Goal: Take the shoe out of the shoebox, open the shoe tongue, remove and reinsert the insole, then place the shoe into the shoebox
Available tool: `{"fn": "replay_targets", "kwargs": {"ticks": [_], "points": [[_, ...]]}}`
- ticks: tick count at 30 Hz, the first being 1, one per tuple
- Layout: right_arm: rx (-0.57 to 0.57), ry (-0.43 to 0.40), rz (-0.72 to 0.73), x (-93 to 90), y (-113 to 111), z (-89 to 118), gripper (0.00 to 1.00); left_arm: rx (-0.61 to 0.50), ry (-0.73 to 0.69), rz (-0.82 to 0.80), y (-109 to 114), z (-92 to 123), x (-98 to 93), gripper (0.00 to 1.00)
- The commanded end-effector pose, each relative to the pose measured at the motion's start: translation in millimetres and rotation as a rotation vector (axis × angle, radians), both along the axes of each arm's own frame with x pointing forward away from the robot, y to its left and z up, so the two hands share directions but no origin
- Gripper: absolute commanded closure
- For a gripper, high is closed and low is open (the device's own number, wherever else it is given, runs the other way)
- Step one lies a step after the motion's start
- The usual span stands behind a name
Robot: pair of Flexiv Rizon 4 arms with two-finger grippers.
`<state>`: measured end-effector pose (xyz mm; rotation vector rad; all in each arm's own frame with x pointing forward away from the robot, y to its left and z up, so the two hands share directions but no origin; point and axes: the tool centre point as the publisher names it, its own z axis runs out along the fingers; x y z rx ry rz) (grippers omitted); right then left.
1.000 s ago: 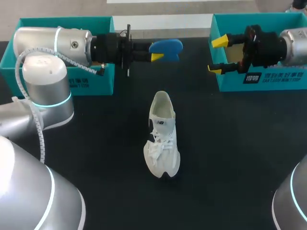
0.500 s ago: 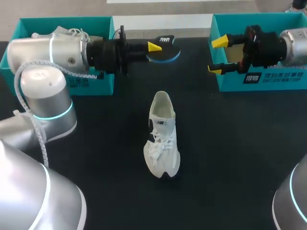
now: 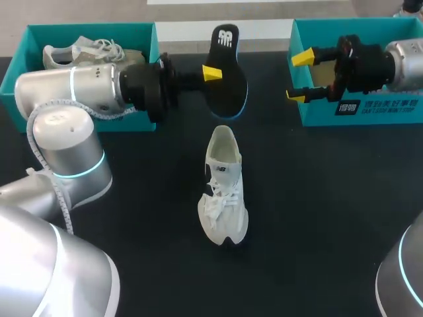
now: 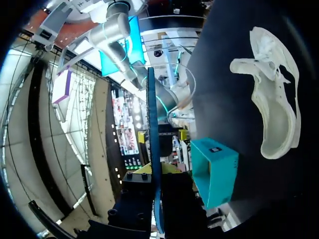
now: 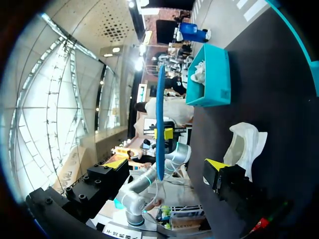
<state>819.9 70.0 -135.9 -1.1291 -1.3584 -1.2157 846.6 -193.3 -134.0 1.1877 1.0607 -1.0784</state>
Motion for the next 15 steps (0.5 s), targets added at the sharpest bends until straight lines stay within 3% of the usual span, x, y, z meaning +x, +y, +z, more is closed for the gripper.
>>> {"fn": "replay_targets", "kwargs": {"ticks": [1,10,15], "points": [[-0.002,0.001,-0.002,0.0,1.5,0.1,0.0,0.032,-0.054,0.012,-1.1,-0.4,5.7,1.0],[-0.016,-0.031,-0.005,0.4,15.1,-0.4,0.0,0.045,0.012,0.044,-10.4,-8.4,12.5,1.0],[-0.016,-0.049,0.01,1.3,27.7,-2.5,0.0,0.064,0.023,0.066,-26.3,-12.0,20.7,1.0]]}}
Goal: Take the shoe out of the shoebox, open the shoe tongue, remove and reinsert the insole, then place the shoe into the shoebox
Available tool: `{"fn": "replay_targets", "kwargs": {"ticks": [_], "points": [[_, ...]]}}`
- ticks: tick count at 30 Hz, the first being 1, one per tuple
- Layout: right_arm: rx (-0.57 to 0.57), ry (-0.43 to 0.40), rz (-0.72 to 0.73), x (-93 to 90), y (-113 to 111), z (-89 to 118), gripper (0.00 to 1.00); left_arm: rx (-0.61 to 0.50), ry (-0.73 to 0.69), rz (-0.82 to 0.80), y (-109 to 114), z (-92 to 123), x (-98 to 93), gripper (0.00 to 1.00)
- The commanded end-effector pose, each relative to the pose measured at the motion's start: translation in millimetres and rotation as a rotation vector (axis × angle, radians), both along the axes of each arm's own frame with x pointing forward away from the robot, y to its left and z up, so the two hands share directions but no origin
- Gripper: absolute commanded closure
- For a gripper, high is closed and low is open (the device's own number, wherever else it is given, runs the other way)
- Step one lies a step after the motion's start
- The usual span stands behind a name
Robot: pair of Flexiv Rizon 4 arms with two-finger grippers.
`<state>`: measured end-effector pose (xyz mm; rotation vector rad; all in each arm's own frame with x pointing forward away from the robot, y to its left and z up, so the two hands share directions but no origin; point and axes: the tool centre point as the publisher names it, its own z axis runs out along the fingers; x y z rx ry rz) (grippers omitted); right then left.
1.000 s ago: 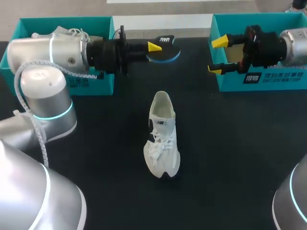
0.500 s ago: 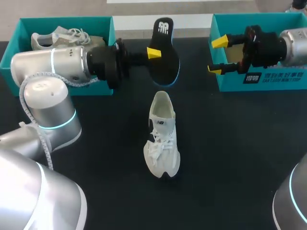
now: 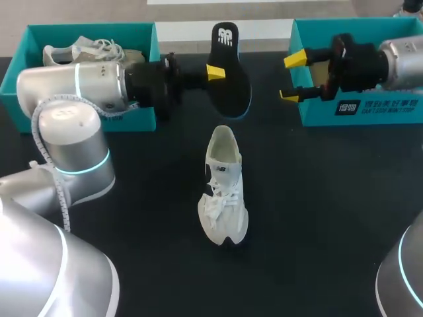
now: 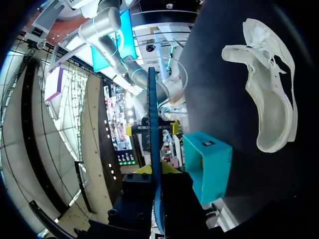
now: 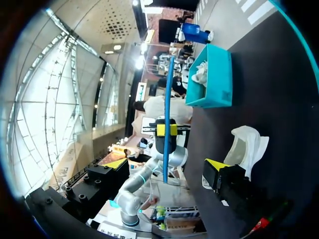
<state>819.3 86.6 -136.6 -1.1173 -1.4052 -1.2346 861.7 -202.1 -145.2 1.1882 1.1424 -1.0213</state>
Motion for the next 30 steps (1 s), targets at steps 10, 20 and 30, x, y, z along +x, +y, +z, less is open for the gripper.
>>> {"fn": "replay_targets", "kwargs": {"ticks": [10,20,30], "points": [[0.014,0.006,0.037,3.1,23.6,-5.5,0.16,-0.013,-0.002,0.005,-50.4,-5.4,11.3,1.0],[0.017,0.015,0.05,3.4,24.6,-7.4,0.6,-0.023,-0.001,-0.004,-72.9,-7.6,11.5,1.0],[0.023,0.019,0.062,6.2,26.2,-9.0,0.79,-0.056,0.005,0.006,-86.4,-3.8,12.7,1.0]]}}
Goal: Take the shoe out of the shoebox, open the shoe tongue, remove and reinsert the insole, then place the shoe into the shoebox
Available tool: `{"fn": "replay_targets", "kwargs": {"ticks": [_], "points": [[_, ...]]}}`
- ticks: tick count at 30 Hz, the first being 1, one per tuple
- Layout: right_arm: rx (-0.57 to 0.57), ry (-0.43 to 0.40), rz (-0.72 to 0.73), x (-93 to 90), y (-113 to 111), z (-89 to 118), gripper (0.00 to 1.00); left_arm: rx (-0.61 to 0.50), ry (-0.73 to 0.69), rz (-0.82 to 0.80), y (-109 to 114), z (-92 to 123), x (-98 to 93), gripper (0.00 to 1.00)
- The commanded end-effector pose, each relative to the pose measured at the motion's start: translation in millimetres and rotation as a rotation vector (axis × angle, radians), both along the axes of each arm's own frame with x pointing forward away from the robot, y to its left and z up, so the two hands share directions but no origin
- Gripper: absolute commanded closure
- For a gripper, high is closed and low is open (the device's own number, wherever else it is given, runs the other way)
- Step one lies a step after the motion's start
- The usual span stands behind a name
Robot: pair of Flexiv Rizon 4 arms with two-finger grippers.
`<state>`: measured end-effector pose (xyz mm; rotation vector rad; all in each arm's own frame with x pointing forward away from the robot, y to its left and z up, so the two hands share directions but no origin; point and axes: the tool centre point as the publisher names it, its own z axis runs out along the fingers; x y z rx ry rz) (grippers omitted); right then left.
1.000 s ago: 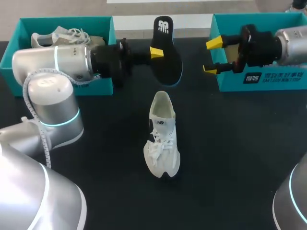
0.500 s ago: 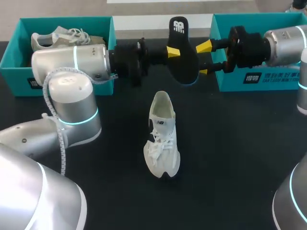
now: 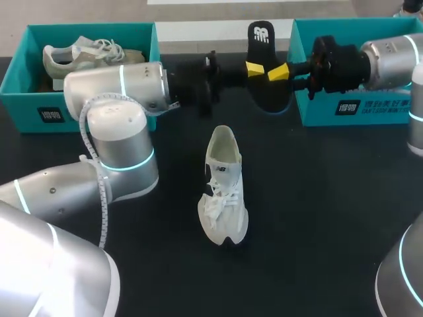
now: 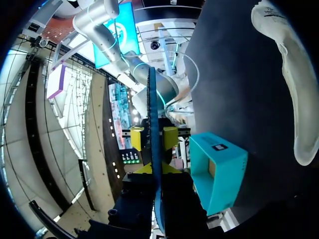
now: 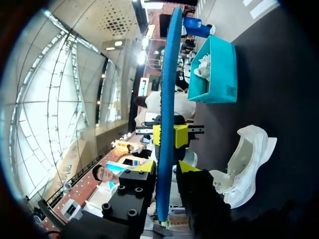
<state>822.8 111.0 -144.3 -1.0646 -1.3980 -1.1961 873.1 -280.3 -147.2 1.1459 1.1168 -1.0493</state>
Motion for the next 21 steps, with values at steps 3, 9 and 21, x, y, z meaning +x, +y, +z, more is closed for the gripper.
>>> {"fn": "replay_targets", "kwargs": {"ticks": [3,9,21], "points": [[0.002,0.002,0.008,2.9,1.9,-1.4,0.82,-0.01,-0.001,0.004,-10.1,-1.1,1.5,1.0],[0.004,0.001,0.006,3.2,1.1,-1.3,1.0,-0.013,0.0,-0.008,-12.6,0.6,-1.8,1.0],[0.0,-0.013,0.007,4.5,-0.1,-1.7,1.0,0.02,0.177,0.047,5.4,10.9,-3.9,0.0]]}}
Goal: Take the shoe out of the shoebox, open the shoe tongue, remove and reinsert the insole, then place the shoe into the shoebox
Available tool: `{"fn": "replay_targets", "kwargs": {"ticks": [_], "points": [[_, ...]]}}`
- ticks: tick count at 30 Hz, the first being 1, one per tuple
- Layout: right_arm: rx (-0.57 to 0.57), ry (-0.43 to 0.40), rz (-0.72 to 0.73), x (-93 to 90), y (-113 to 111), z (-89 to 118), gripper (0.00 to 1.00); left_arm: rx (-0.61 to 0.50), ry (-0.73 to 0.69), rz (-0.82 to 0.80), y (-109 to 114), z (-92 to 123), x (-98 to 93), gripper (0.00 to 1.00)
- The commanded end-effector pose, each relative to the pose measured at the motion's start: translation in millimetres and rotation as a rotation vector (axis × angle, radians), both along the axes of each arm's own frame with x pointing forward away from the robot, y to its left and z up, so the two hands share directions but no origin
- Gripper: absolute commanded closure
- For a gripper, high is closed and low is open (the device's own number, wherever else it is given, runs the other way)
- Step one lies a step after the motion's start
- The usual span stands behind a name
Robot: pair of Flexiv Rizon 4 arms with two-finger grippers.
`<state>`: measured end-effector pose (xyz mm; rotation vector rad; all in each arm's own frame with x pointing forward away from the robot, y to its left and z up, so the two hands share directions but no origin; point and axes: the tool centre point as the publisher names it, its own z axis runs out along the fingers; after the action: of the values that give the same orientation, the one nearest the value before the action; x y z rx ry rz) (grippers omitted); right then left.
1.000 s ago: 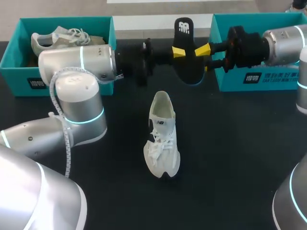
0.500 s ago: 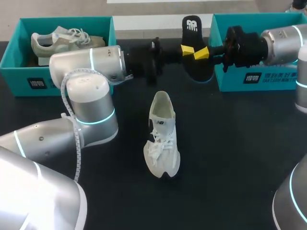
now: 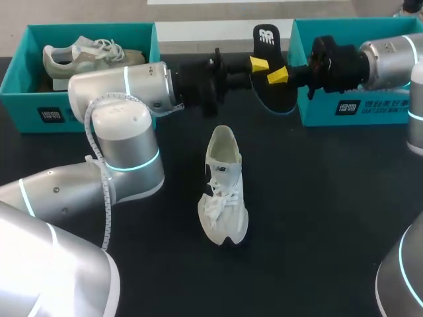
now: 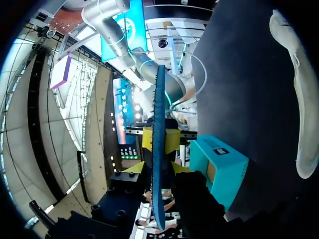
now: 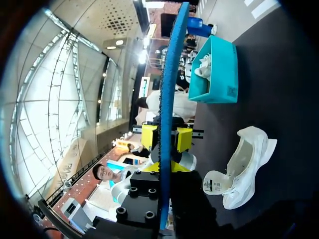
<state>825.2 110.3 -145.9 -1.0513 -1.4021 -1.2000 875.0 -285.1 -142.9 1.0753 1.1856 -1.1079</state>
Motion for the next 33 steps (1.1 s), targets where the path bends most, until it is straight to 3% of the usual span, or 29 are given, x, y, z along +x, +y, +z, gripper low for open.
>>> {"fn": "replay_targets", "kwargs": {"ticks": [1,3,6,8,10,13,14,28,30,33], "points": [[-0.007,-0.015,-0.002,2.9,0.5,-0.4,1.0,0.055,0.132,0.039,16.1,7.6,-5.1,0.0],[-0.017,-0.069,-0.017,4.9,0.2,0.1,1.0,0.122,0.246,0.063,27.1,6.9,-3.9,0.0],[-0.017,-0.237,-0.063,4.9,0.2,8.0,1.0,0.237,0.377,0.087,46.1,2.2,-4.1,0.0],[-0.017,-0.288,-0.079,6.1,0.5,10.4,1.0,0.286,0.487,0.089,58.4,-0.4,-5.3,0.0],[0.001,-0.327,-0.072,7.5,1.6,12.4,1.0,0.325,0.581,0.096,70.3,-3.4,-6.4,0.0],[0.01,-0.314,-0.062,9.3,3.5,12.2,1.0,0.421,0.713,0.126,87.5,-13.3,-7.6,0.0],[0.01,-0.314,-0.062,9.3,3.5,12.2,1.0,0.467,0.726,0.156,93.0,-19.0,-6.9,0.0],[0.01,-0.314,-0.062,9.3,3.5,12.2,1.0,0.467,0.726,0.156,93.0,-19.0,-6.9,0.0],[0.01,-0.314,-0.062,9.3,3.5,12.2,1.0,0.489,0.759,0.143,95.8,-28.9,-10.5,0.0],[0.006,-0.453,-0.093,20.1,10.7,-12.2,1.0,0.492,0.802,0.141,103.3,-43.2,-11.2,0.0]]}}
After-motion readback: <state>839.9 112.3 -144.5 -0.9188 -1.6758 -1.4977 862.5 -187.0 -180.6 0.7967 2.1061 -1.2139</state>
